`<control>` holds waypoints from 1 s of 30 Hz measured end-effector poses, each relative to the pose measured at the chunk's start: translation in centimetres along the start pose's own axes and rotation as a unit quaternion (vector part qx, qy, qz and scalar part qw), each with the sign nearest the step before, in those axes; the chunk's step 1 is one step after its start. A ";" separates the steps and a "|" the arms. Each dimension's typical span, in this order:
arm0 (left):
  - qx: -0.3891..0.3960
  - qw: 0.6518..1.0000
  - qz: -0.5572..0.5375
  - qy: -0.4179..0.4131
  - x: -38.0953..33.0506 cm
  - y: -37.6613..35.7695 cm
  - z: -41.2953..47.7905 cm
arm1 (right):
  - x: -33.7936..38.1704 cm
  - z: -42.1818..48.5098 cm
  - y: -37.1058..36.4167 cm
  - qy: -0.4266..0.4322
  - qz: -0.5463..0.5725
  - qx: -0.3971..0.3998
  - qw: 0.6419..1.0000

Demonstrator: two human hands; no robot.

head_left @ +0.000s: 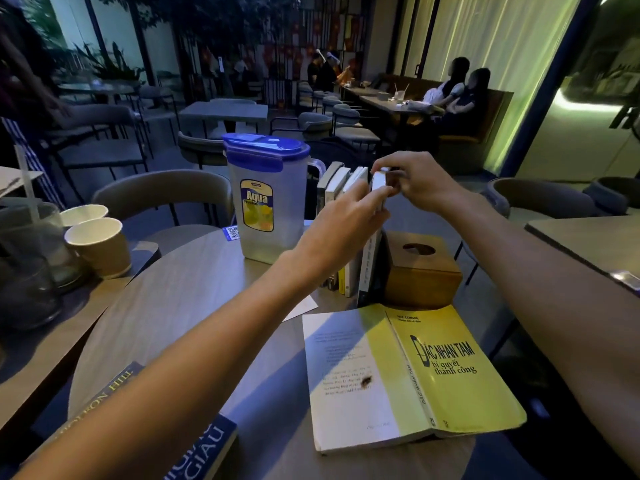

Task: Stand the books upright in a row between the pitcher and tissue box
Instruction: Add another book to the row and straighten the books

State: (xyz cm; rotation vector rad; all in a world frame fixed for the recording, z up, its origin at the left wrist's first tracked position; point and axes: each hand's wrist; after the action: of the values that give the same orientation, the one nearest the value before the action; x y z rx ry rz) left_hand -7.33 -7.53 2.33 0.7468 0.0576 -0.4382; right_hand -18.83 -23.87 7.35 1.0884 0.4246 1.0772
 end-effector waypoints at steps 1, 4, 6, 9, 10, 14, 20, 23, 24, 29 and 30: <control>0.005 1.000 0.004 -0.004 0.2 -0.1 0.0 | -0.1 -0.1 -0.2 -0.003 0.006 -0.003 1.000; 0.012 0.999 0.037 -0.009 1.1 -0.3 -0.1 | -0.6 -0.2 -0.4 -0.010 0.013 -0.017 1.000; 0.009 0.997 0.078 -0.011 1.8 -0.2 -0.2 | -0.8 -0.3 -0.5 -0.008 -0.005 -0.022 1.000; 0.013 0.989 0.147 -0.033 2.7 0.3 0.0 | -0.6 -0.1 -0.6 -0.001 -0.031 -0.021 0.999; 0.019 0.987 0.157 -0.038 2.9 0.5 0.1 | -0.6 0.0 -0.7 0.000 -0.034 -0.020 0.999; 0.035 0.985 0.166 -0.033 3.2 1.0 0.2 | -0.4 0.8 -1.0 -0.007 -0.044 -0.020 0.999; 0.040 0.984 0.172 -0.010 3.4 1.2 0.0 | 0.5 1.5 -1.0 -0.033 -0.047 0.013 0.998; 0.049 0.983 0.175 -0.003 3.4 1.5 0.0 | 1.3 1.6 -0.8 -0.042 -0.030 0.028 0.998; 0.053 0.983 0.177 -0.002 3.4 1.5 -0.1 | 1.6 1.5 -0.8 -0.047 -0.020 0.031 0.998; 0.067 0.983 0.172 0.007 3.0 1.9 0.0 | 2.7 0.4 -0.2 -0.040 -0.018 0.031 0.999; 0.067 0.983 0.168 0.006 2.9 2.0 -0.1 | 2.9 0.1 0.0 -0.035 -0.022 0.027 0.999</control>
State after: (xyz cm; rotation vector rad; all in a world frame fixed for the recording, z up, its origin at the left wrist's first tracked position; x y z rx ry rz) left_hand -3.90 -7.22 2.99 0.8727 -0.0875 -0.1151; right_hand -17.39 -21.40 7.98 1.1562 0.4224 0.9909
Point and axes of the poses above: each hand's wrist, its own z-axis towards the middle knuckle, its own y-axis out of the back of the hand, x = y × z, and after that the axes turned 7 degrees about -z, right-handed
